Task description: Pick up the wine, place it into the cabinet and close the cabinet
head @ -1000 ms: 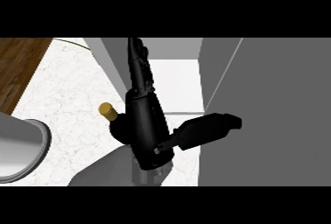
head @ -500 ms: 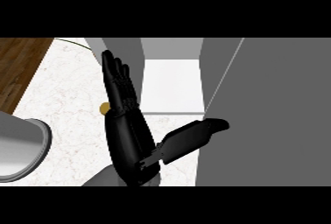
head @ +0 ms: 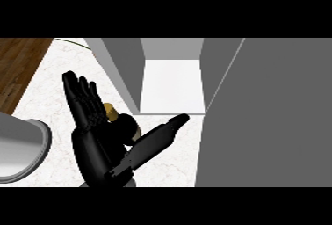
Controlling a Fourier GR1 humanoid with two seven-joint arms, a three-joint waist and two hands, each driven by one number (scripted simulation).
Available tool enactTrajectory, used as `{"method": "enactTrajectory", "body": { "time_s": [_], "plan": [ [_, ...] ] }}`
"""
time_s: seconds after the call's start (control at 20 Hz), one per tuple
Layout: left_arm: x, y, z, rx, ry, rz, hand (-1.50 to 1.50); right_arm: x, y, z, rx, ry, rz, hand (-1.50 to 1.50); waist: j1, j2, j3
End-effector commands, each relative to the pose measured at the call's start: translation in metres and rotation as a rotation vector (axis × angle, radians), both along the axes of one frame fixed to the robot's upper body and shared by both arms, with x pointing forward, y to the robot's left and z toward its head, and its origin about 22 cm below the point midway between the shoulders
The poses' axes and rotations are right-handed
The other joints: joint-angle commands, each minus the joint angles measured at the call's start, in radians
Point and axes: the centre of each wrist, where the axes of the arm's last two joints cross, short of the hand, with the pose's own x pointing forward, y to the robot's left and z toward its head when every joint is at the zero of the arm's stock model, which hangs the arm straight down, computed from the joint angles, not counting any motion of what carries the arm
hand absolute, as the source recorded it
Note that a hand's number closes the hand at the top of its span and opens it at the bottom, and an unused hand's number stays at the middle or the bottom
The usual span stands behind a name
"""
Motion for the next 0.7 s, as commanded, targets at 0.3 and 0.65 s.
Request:
{"method": "enactTrajectory", "body": {
  "time_s": [0.3, 0.65],
  "plan": [
    [-0.013, 0.038, -0.045, -0.013, 0.091, 0.086, -1.5, -0.017, -0.002, 0.024, 0.01, -0.048, 0.013, -1.5, -0.004, 0.003, -0.001],
    [-0.005, 0.044, -0.069, -0.034, 0.165, 0.101, -1.5, -0.014, 0.013, 0.022, 0.028, -0.043, 0.04, -1.5, -0.01, 0.005, -0.002]
  ]
}}
